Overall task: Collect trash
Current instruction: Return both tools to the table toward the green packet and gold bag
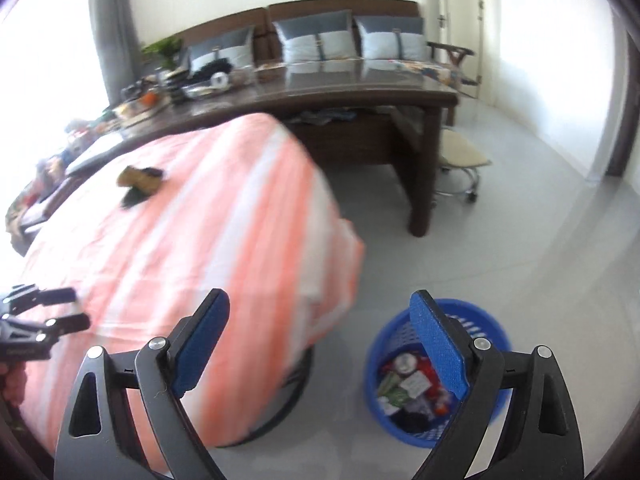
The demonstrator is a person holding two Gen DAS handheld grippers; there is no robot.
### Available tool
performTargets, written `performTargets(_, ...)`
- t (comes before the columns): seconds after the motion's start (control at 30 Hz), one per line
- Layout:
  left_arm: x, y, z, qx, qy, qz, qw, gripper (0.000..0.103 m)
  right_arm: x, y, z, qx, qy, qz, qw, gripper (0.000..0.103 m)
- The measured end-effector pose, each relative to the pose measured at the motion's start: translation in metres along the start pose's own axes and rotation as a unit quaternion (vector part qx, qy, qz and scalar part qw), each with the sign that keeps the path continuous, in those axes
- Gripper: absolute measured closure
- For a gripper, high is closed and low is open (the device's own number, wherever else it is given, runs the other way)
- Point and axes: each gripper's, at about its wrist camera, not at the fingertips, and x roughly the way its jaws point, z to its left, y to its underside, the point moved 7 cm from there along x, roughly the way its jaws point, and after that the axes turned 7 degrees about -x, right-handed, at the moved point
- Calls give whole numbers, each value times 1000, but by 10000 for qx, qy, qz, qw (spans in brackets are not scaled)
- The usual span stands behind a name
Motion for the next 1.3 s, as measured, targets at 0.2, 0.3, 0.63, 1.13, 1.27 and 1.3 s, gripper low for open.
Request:
performTargets(0.2,17,-25,29,124,-196,193,9995,37,32,-12,125,-943,-676,187,9931,10)
performTargets(0.3,27,-42,39,193,-324,196,9991,37,56,-11,155,-1183,-834,413,9886,10)
performTargets(0.63,18,-43,111,-391,-622,-252,9970,29,116,-99,177,-1779,-860,294,9798,18)
performTargets(1.13,15,-42,110,-322,-602,-433,9967,27,159,-154,180,-1088,-804,-155,9907,66)
performTargets(1.27,23,-58,101,-420,-420,-186,9981,26,116,-125,129,-204,-1253,-241,9916,66)
performTargets(1.3,26,-66,96,-466,-307,-107,9984,26,108,-111,122,-136,-1319,-212,9909,65)
